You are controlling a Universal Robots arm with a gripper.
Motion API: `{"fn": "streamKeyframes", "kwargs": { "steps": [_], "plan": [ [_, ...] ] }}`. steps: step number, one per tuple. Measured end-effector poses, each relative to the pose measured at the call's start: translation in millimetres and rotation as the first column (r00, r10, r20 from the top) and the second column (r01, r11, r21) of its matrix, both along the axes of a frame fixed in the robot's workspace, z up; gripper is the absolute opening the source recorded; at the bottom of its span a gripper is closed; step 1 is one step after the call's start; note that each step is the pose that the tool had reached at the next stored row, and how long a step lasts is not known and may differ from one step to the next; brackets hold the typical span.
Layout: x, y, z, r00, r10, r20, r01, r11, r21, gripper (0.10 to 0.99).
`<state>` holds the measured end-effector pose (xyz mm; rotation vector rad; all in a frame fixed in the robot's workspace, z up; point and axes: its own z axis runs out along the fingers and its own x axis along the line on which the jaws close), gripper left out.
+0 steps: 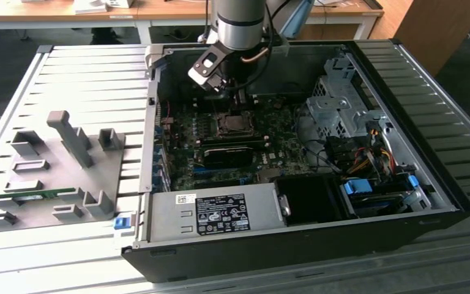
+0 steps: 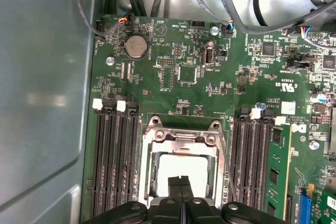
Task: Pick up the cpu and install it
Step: 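Install the first cpu locking lever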
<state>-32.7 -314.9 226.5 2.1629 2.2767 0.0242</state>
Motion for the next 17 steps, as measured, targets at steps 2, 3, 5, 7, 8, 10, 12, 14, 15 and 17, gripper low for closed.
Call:
{"fn": "streamKeyframes", "kwargs": {
  "steps": [2,3,5,7,8,10,12,14,15,17],
  "plan": [
    [0.0,0.0,0.6,1.0,0.0,0.0001,0.0,1.0,0.0,0.106],
    [0.0,0.0,0.8,1.0,0.0,0.0,0.0,1.0,0.0,0.106],
    [0.0,0.0,1.3,1.0,0.0,0.0,0.0,1.0,0.0,0.106],
    [0.0,0.0,1.9,1.0,0.0,0.0,0.0,1.0,0.0,0.106],
    [0.0,0.0,2.1,1.0,0.0,0.0,0.0,1.0,0.0,0.106],
    [0.0,0.0,2.5,1.0,0.0,0.0,0.0,1.0,0.0,0.106],
    [0.0,0.0,3.1,1.0,0.0,-0.0001,0.0,1.0,0.0,0.106],
    [0.0,0.0,3.4,1.0,0.0,0.0,0.0,1.0,0.0,0.106],
    [0.0,0.0,3.4,1.0,0.0,0.0001,0.0,1.0,0.0,0.106],
    [0.0,0.0,4.1,1.0,0.0,-0.0002,0.0,1.0,0.0,0.106]
  ]
}}
